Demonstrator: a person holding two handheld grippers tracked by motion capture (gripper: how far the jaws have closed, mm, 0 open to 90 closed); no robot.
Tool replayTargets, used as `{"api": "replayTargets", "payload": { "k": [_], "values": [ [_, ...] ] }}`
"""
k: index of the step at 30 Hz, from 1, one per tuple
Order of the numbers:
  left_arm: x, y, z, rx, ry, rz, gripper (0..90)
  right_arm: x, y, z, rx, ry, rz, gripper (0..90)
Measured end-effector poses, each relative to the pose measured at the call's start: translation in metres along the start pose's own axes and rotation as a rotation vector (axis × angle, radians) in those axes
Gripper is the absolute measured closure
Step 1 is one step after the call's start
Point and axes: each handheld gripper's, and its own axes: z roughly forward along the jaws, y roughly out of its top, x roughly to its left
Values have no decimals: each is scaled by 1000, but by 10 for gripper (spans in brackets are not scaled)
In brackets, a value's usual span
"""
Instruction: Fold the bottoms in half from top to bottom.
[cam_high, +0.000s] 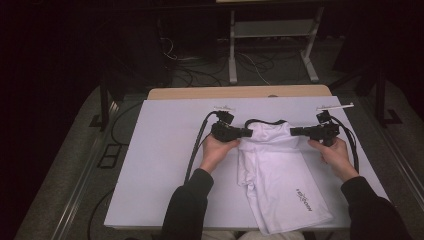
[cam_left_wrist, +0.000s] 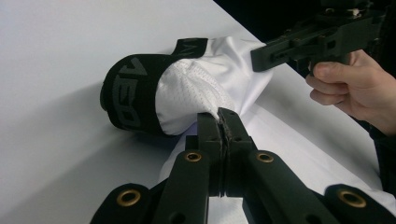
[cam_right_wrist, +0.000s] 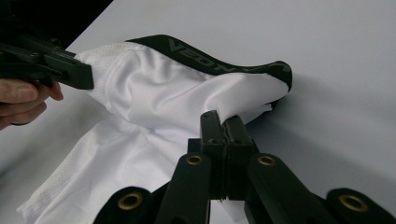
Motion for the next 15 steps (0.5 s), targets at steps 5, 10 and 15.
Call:
{"api": "replayTargets", "payload": {
  "k": [5, 10, 15],
  "values": [
    [-5, 1, -2, 0, -8, 12, 879, 3, -4, -6, -7, 6, 2, 873],
    [-9, -2, -3, -5, -18, 15, 879, 7, -8, -11, -10, 10, -3, 874],
    [-14, -8, -6, -7, -28, 25, 879, 10, -13, -15, -8, 10, -12, 873]
  ]
}}
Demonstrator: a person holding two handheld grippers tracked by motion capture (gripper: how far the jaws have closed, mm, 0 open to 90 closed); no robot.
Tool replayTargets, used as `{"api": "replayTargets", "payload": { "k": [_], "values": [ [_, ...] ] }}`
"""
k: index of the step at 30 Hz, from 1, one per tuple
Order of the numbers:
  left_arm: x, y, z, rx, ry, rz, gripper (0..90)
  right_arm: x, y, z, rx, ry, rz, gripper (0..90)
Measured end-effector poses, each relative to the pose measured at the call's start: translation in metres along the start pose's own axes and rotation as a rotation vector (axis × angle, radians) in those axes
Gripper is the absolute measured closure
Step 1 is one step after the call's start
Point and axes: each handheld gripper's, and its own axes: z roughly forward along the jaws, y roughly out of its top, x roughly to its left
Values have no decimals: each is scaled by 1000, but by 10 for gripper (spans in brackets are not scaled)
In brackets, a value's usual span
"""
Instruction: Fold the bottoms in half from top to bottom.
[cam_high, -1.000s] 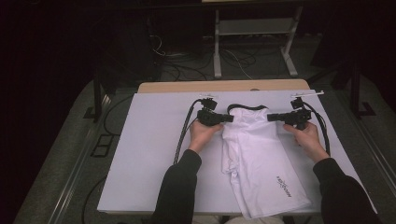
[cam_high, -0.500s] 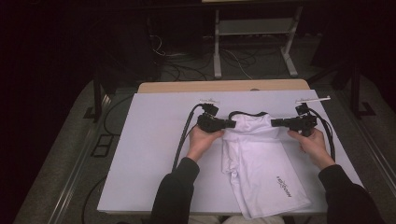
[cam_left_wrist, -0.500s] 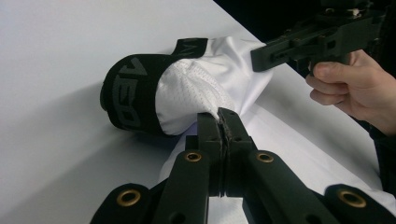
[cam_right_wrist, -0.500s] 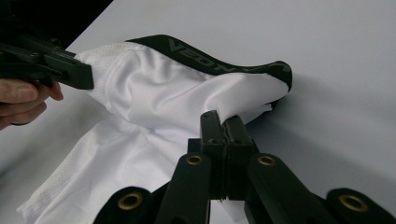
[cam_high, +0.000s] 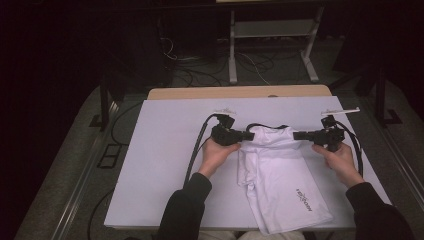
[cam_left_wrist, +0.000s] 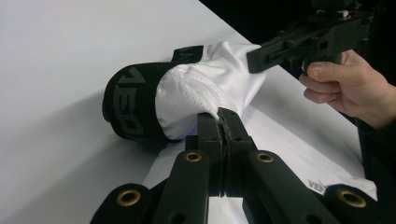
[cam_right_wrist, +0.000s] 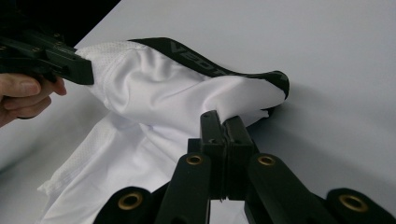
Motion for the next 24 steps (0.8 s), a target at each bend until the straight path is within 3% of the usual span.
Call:
{"api": "replayTargets", "payload": {
  "k": [12, 24],
  "values": [
    [-23, -14, -6, 46, -23, 78, 879, 12, -16, -10, 19, 16, -24, 873],
    [-37, -27, -10, 80, -59, 111, 878, 22, -30, -18, 42, 34, -32, 873]
  ]
}}
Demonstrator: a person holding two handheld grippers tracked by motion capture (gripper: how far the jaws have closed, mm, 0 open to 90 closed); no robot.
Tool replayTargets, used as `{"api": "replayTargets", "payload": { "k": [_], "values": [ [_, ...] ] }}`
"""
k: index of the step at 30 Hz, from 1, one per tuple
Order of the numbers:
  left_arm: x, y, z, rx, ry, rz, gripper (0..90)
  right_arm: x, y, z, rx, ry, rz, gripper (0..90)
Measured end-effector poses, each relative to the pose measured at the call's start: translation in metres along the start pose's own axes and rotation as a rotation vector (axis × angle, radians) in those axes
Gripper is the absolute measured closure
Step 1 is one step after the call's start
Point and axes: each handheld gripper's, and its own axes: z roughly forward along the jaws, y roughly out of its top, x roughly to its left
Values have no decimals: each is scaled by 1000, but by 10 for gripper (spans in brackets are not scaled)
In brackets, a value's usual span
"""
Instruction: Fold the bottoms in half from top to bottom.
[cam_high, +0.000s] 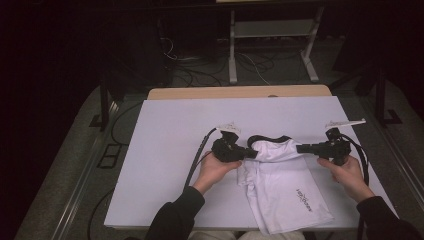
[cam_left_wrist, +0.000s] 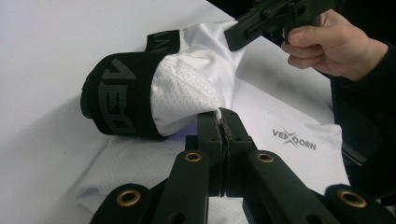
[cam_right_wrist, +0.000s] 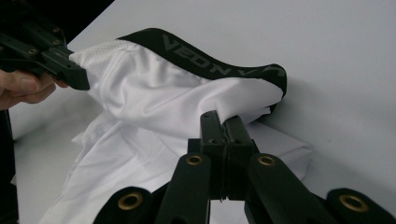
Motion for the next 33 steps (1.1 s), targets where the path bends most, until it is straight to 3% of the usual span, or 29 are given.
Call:
{"api": "replayTargets", "payload": {
  "k": [15, 28, 33],
  "values": [
    [-20, -17, -2, 8, -123, -44, 878, 14, -19, -6, 47, 6, -15, 873],
    [-26, -34, -1, 30, -180, -87, 878, 23, -34, -10, 94, 37, -16, 872],
    [-26, -39, 1, 43, -204, -104, 878, 26, -38, -9, 116, 26, -18, 871]
  ]
}}
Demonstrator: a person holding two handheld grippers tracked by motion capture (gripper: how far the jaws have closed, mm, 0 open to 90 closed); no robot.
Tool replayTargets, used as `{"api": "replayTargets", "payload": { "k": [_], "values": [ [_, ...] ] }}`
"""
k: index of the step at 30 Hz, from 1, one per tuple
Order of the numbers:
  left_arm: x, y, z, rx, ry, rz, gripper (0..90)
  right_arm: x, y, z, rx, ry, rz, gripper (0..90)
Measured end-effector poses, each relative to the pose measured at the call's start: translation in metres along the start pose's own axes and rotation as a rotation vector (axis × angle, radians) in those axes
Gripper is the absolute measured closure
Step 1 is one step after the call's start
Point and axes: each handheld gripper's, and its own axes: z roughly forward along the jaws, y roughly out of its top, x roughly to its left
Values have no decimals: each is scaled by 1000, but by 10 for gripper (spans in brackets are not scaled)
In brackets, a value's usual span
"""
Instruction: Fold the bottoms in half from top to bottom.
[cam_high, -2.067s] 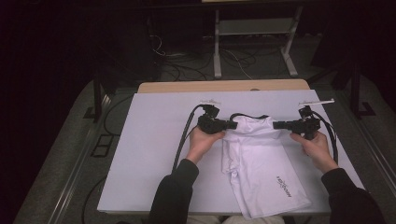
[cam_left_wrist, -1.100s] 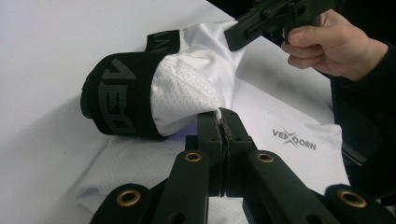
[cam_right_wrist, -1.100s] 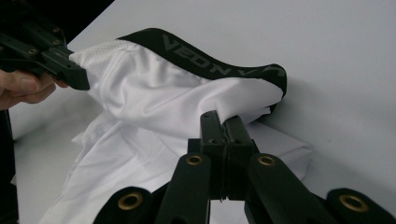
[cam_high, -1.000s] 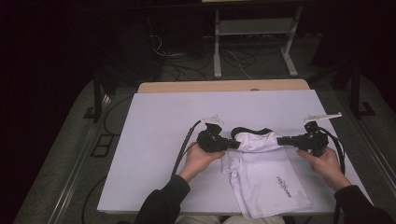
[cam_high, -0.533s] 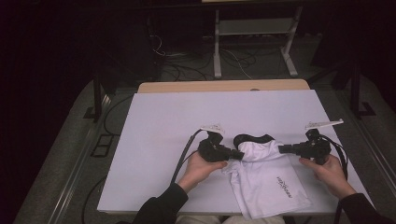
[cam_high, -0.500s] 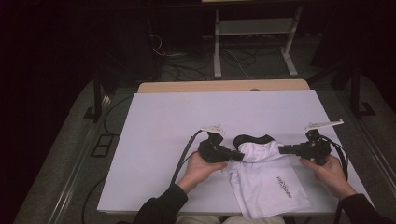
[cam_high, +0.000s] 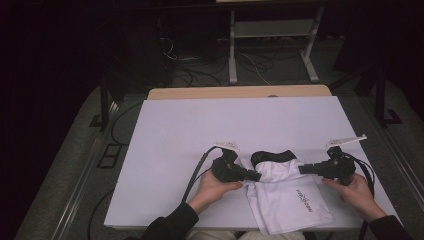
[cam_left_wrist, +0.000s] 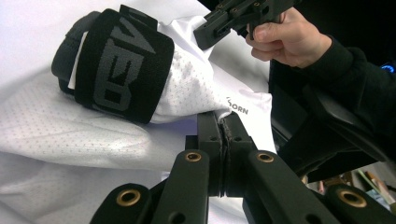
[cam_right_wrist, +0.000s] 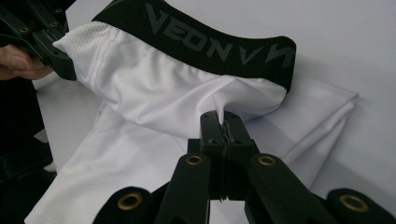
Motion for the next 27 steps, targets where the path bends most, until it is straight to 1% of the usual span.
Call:
{"api": "replayTargets", "payload": {
  "k": [1, 3, 10, 11, 13, 14, 17, 18, 19, 20, 21, 26, 27],
  "values": [
    [0, -1, 1, 0, -4, -8, 879, 1, -1, 0, 6, -2, 2, 871],
    [0, -3, 3, 18, -10, -12, 879, 1, -3, 0, 14, -1, 8, 871],
    [2, -9, 5, 30, -30, -37, 878, 1, -8, 1, 51, 8, 22, 863],
    [2, -10, 6, 33, -31, -34, 878, 1, -9, 1, 57, 8, 20, 861],
    [2, -12, 7, 39, -38, -47, 878, 2, -11, 2, 69, 11, 20, 859],
    [3, -13, 8, 45, -38, -44, 878, 2, -11, 1, 73, 12, 21, 852],
    [2, -14, 11, 52, -37, -51, 878, 2, -13, 0, 85, 13, 30, 774],
    [3, -14, 13, 50, -45, -52, 879, 2, -13, 0, 87, 7, 30, 746],
    [2, -14, 14, 48, -51, -60, 878, 2, -13, -1, 92, 3, 41, 716],
    [2, -14, 14, 54, -50, -54, 879, 1, -13, -2, 99, 8, 48, 680],
    [2, -14, 15, 54, -48, -53, 878, 1, -13, -2, 97, 2, 48, 636],
    [2, -15, 16, 60, -50, -60, 878, 2, -7, -5, 90, -23, 38, 487],
    [2, -15, 16, 64, -48, -59, 878, 1, -5, -5, 81, -27, 33, 475]
  ]
}}
